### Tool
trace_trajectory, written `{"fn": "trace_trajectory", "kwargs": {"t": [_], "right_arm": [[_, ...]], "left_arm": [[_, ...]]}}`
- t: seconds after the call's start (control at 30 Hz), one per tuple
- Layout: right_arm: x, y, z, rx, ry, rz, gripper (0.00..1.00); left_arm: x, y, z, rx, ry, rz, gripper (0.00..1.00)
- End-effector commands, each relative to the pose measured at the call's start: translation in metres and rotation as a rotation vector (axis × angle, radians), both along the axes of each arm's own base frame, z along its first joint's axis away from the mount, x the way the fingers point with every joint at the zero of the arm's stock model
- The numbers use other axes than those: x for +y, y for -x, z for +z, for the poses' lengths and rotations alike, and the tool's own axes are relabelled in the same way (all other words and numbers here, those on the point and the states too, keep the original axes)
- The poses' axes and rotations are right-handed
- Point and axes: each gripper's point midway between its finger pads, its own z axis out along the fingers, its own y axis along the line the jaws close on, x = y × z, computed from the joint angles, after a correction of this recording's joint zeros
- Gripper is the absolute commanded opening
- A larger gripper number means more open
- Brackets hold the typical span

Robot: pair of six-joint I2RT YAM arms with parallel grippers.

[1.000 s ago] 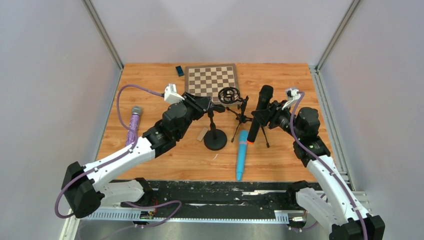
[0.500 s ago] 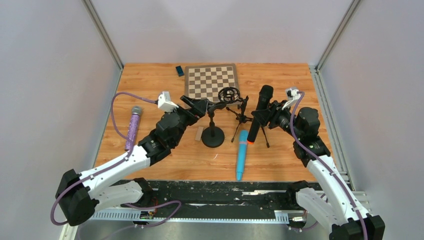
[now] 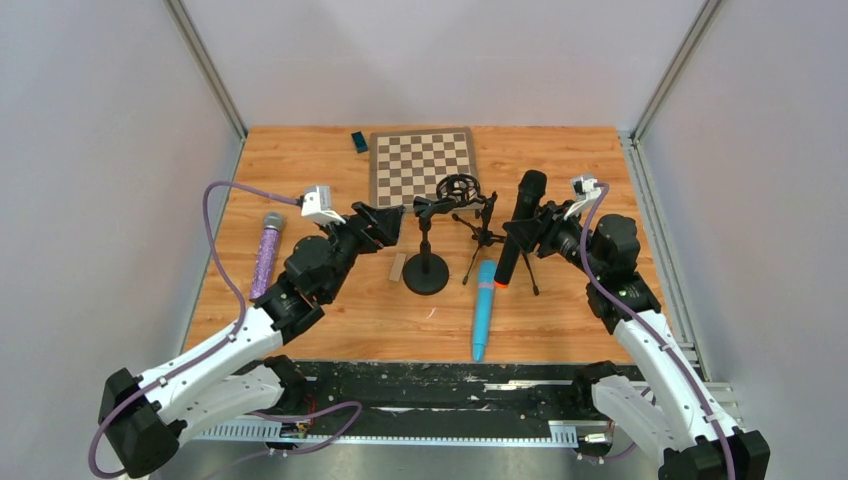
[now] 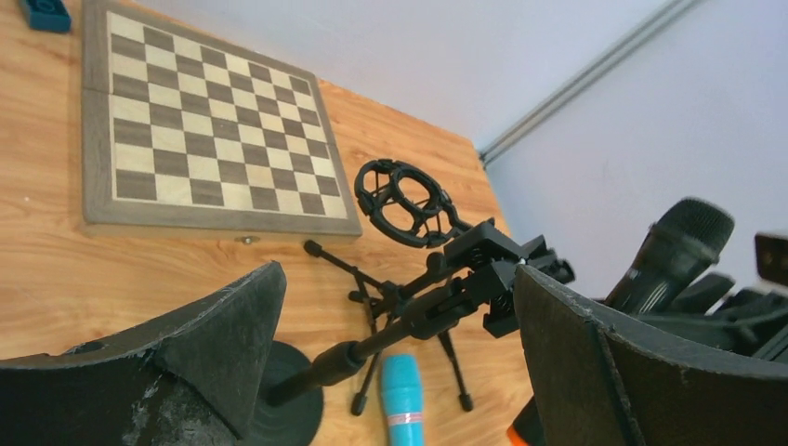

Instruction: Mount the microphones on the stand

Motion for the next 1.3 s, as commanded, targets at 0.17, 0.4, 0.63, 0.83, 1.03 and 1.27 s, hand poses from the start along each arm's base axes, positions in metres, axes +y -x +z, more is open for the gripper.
{"fn": "trace_trajectory", "kwargs": {"t": [0.17,0.4,0.63,0.83,1.03,1.27], "right_arm": [[0.0,-0.003,0.022,-0.079,-0.027,-0.003,0.0],[-0.001,-0.004,0.021,-0.082,-0.02,-0.007,0.0],[-0.001,-0.004,0.02,-0.084,-0.015,-0.007,0.0],[-0.001,-0.003,0.019,-0.082,-0.016,-0.003,0.0],[0.0,-0.003,0.021,-0.092,-0.01,0.005,0.0],[0.002,0.0,0.022,-0.105,-0.002,0.028,0.0]], "left_arm": [[0.0,0.007,0.011,-0.102,-0.285,-0.114,1.0],[0.002,0.016,-0.022,-0.026,-0.557,-0.225,1.0],[-0.028,0.033,-0.043,-0.038,-0.726,-0.495,1.0],[-0.049,0.048,-0.042,-0.12,-0.754,-0.671,1.0],[-0.056,0.051,-0.03,-0.203,-0.769,-0.767,1.0],[-0.053,0.038,-0.01,-0.233,-0.686,-0.847,1.0]]}}
